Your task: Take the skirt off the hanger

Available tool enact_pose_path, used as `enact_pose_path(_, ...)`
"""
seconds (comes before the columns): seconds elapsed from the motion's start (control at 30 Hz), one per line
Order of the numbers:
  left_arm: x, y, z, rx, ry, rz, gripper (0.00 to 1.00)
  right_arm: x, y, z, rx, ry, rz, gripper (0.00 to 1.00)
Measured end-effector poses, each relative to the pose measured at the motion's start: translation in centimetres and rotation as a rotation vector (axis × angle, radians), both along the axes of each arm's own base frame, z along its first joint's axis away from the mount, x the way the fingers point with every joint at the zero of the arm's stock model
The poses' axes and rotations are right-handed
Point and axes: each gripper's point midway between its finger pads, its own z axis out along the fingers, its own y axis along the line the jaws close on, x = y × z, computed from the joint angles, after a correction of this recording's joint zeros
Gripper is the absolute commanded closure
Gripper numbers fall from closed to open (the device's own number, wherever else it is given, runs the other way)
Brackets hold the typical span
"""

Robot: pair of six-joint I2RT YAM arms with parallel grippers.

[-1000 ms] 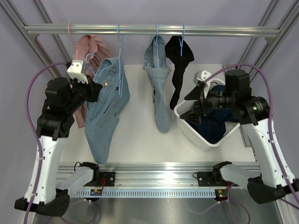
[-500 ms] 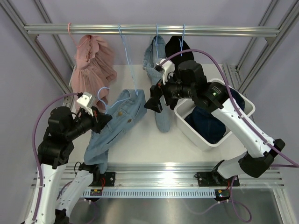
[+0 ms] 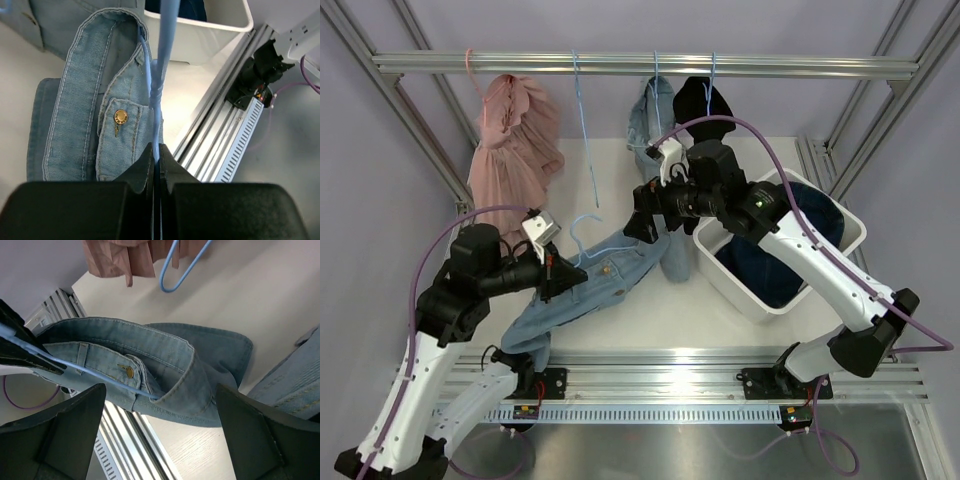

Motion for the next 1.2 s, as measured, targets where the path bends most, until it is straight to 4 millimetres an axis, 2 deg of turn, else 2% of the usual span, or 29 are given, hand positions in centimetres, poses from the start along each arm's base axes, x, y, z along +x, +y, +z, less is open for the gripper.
enact_pose_path(0.17, -0.6, -2.0, -0.4, 0.033, 0.023, -0.102, 1.0, -0.1, -0.1, -2.5, -0.048, 0.038, -0.006, 0.09)
enact_pose_path(0.27, -0.3, -2.9, -0.3, 0.051, 0.023, -0.131, 1.0, -0.3, -0.2, -3.9, -0.086, 0.048, -0.008, 0.15)
enact_pose_path(0.5, 0.4, -3.2, 1.3, 0.064, -0.031, -0.136, 1.0, 0.1, -2.0, -7.4, -0.221, 0.036, -0.043, 0.24)
enact_pose_path(0.63, 0.4, -3.2, 1.6, 0.071, -0.04, -0.144, 1.0, 0.0, -3.3, -8.1, -0.272, 0.009, -0.053, 0.4)
enact_pose_path(0.67, 0.5, -3.2, 1.6, 0.073, -0.039, -0.145, 1.0, 0.0, -3.5, -8.1, -0.28, 0.001, -0.053, 0.51)
enact_pose_path(0.73, 0.6, -3.3, 1.7, 0.074, -0.04, -0.146, 1.0, -0.3, -4.0, -8.1, -0.289, -0.009, -0.047, 0.64)
enact_pose_path(0.77, 0.6, -3.3, 1.7, 0.074, -0.041, -0.145, 1.0, -0.5, -4.2, -8.0, -0.297, -0.015, -0.042, 0.79)
enact_pose_path(0.83, 0.7, -3.3, 1.9, 0.073, -0.05, -0.146, 1.0, -0.8, -4.7, -7.9, -0.31, -0.022, -0.029, 0.95)
enact_pose_path(0.87, 0.7, -3.3, 2.0, 0.072, -0.055, -0.146, 1.0, -1.1, -4.9, -8.0, -0.316, -0.02, -0.023, 1.0)
enact_pose_path(1.07, 0.7, -3.3, 2.1, 0.077, -0.068, -0.153, 1.0, -1.1, -6.3, -7.6, -0.315, 0.009, 0.012, 1.0)
enact_pose_path(1.2, 0.9, -3.4, 2.5, 0.073, -0.099, -0.156, 1.0, 1.3, -9.3, -6.0, -0.273, 0.001, -0.033, 1.0)
